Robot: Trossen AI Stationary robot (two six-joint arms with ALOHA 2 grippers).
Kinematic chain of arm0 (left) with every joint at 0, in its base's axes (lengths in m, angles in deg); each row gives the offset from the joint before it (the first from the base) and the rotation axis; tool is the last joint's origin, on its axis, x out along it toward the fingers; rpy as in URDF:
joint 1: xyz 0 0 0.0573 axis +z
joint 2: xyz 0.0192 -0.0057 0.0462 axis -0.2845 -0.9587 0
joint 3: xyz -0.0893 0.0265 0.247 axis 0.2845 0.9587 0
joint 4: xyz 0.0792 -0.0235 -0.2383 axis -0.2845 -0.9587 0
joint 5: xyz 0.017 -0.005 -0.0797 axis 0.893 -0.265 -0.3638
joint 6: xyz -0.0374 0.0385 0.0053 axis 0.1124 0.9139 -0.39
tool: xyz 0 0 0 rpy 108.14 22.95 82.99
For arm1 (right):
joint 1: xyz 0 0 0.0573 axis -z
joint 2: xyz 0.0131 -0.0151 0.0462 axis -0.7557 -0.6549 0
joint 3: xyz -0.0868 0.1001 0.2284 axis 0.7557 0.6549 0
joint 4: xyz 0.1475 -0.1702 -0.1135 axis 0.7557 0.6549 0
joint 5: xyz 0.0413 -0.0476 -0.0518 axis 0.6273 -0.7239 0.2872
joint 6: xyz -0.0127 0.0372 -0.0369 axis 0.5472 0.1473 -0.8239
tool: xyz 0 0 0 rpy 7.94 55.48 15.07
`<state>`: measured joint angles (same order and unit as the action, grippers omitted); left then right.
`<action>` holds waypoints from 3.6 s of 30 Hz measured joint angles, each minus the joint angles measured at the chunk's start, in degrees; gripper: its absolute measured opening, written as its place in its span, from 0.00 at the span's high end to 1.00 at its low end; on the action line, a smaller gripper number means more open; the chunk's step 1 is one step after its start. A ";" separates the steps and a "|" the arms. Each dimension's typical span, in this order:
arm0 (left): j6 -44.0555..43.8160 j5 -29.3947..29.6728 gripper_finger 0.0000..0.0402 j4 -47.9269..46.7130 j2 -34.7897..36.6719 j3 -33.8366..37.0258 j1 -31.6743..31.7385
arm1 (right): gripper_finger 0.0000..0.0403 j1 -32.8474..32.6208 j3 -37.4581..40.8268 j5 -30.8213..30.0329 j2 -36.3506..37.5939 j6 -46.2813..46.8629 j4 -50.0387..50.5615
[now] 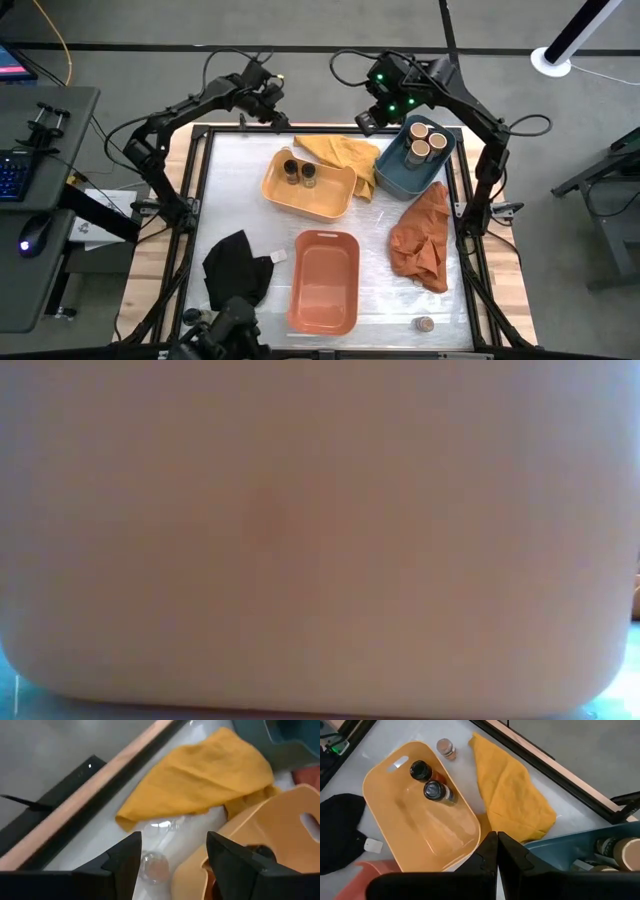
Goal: Sort spices by type
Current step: Adjust the yellow bin
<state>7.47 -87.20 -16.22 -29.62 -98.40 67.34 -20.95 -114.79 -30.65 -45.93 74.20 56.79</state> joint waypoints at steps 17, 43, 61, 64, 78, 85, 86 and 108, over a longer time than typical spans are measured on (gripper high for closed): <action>2.03 -0.01 0.47 -3.91 0.02 0.00 -2.15 | 1.00 9.84 0.03 16.35 -17.16 -25.65 -10.08; 6.75 10.24 0.48 -12.41 6.29 8.14 -12.65 | 1.00 9.47 0.07 43.70 -23.22 -24.84 -17.34; 25.18 15.18 0.97 14.63 35.56 35.07 -23.45 | 1.00 -5.01 0.04 25.64 -16.14 -11.92 -10.78; 26.03 15.70 0.98 15.86 31.14 33.00 -25.02 | 1.00 -4.89 0.02 22.49 -12.29 -9.97 -10.70; 33.99 21.44 1.00 -9.18 13.09 14.63 -26.53 | 1.00 -6.02 -0.04 9.04 -1.35 -7.58 -6.80; 34.80 21.37 1.00 -11.02 11.14 14.80 -26.01 | 1.00 -6.07 -0.03 8.12 -0.92 -9.54 -6.56; 34.73 21.41 1.00 -10.38 11.03 14.80 -25.98 | 1.00 -6.07 -0.02 8.12 -0.92 -9.87 -6.59; 35.86 28.74 1.00 -19.68 10.93 14.78 -19.11 | 1.00 -6.07 -0.02 7.06 -0.92 -14.27 -5.77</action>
<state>43.33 -58.46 -35.90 -18.69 -83.62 48.22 -27.02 -114.81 -23.59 -46.86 59.92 51.02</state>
